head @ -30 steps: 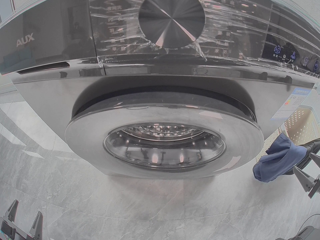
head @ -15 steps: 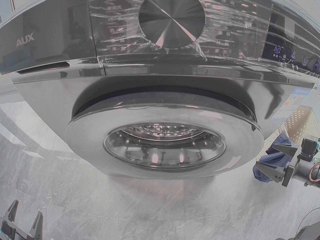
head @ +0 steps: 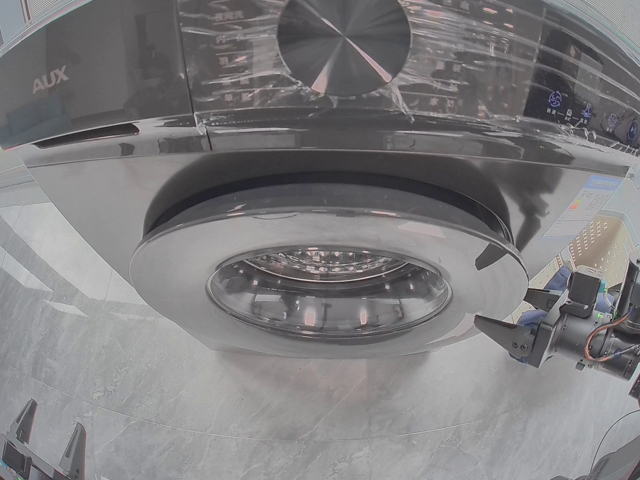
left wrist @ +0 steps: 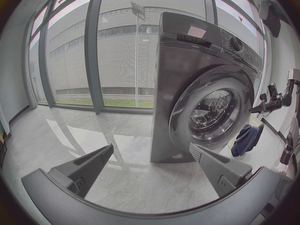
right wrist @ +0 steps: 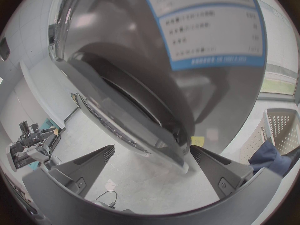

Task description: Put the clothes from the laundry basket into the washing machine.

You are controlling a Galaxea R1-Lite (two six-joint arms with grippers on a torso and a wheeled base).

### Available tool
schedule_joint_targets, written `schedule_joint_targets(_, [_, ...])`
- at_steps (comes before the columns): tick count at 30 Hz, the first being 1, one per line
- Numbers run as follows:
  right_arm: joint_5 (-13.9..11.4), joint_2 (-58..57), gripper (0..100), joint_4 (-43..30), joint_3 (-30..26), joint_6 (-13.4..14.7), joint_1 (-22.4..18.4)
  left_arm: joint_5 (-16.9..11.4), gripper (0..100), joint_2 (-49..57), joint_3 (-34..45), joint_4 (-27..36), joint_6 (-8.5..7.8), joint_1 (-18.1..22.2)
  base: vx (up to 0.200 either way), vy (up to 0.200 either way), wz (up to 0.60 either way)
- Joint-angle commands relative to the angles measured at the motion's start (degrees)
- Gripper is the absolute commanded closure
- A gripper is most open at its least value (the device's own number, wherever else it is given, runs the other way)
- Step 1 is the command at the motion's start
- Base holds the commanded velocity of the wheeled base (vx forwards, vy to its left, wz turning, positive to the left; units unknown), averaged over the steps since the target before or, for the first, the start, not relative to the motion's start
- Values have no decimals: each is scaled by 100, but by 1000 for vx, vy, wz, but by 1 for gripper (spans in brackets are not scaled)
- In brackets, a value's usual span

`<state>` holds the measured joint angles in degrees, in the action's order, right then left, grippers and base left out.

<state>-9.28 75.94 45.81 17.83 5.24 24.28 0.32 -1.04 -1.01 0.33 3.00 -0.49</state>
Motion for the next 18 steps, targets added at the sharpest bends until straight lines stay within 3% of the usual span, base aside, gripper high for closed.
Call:
schedule_joint_targets(1, [102,176,0,7,-87,82,270,-5,0,95,92,2,8,5,0,0,0])
schedule_joint_targets(9, [84,-70,0,7,-702,-14,393,-5,0,95,92,2,17,5,0,0,0])
schedule_joint_targets(14, [75,-70,0,42,-623,-14,331,3,0,95,92,2,17,5,0,0,0])
schedule_joint_targets(18, [93,-9,0,33,-623,-14,393,3,0,104,92,2,17,5,-200,0,0])
